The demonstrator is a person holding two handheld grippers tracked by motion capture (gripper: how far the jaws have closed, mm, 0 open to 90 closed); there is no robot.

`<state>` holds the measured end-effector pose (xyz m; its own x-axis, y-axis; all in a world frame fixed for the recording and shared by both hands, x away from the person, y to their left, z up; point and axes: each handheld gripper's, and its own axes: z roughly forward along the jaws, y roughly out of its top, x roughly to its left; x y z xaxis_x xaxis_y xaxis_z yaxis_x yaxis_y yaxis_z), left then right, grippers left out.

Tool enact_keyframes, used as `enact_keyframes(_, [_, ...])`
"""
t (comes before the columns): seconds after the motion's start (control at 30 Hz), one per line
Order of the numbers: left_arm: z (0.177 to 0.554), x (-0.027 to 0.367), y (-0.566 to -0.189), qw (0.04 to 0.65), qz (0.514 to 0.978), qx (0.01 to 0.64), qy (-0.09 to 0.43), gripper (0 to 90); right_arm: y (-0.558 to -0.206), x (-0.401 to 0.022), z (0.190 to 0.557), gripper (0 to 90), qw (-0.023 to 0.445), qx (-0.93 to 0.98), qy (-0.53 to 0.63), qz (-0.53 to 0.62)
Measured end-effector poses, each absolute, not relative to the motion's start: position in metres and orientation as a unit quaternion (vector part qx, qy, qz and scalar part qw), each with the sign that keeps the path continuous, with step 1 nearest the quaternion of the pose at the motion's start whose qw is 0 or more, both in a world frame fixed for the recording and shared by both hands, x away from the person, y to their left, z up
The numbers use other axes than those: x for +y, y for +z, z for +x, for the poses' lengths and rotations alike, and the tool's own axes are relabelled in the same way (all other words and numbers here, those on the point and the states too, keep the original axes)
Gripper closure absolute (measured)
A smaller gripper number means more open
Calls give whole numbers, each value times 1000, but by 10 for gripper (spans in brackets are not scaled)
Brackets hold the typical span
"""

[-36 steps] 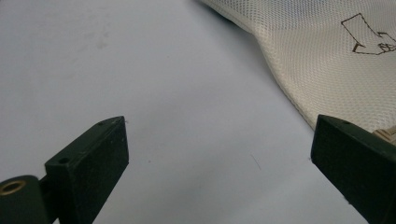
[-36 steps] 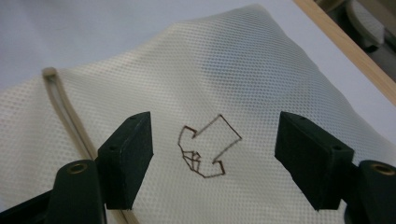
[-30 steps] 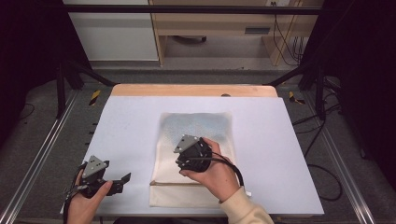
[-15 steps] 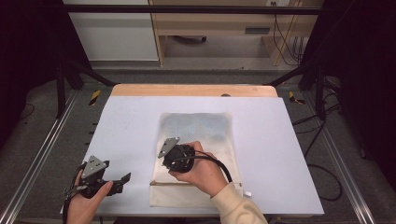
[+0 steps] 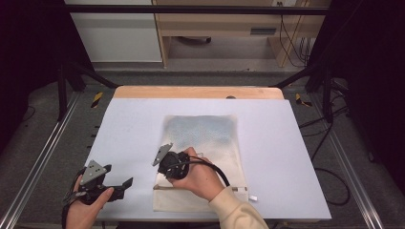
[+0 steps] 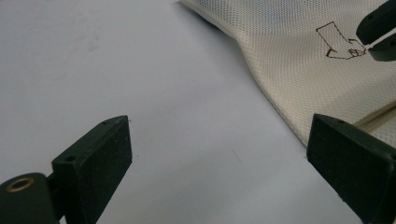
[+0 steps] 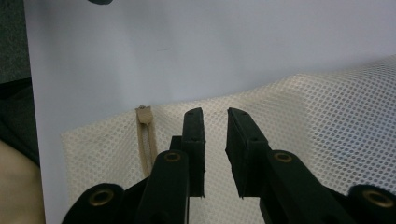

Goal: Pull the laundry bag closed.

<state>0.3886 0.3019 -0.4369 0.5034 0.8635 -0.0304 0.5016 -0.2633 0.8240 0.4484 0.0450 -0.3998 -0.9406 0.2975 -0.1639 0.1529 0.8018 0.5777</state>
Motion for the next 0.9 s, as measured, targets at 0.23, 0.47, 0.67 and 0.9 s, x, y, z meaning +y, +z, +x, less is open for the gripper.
enact_keyframes(0.23, [389,308,-438,414,756,461,211,75,-407,52,444,806,102,944,296,105])
enact_keyframes(0.47, [387,305,-436,422,751,460,216,75,-424,63,443,765,72,950,288,97])
enact_keyframes(0.67, [385,305,-435,428,748,459,215,78,-434,74,441,725,50,953,285,84])
enact_keyframes(0.9, [381,298,-434,429,757,451,198,102,-442,77,443,817,28,960,264,88])
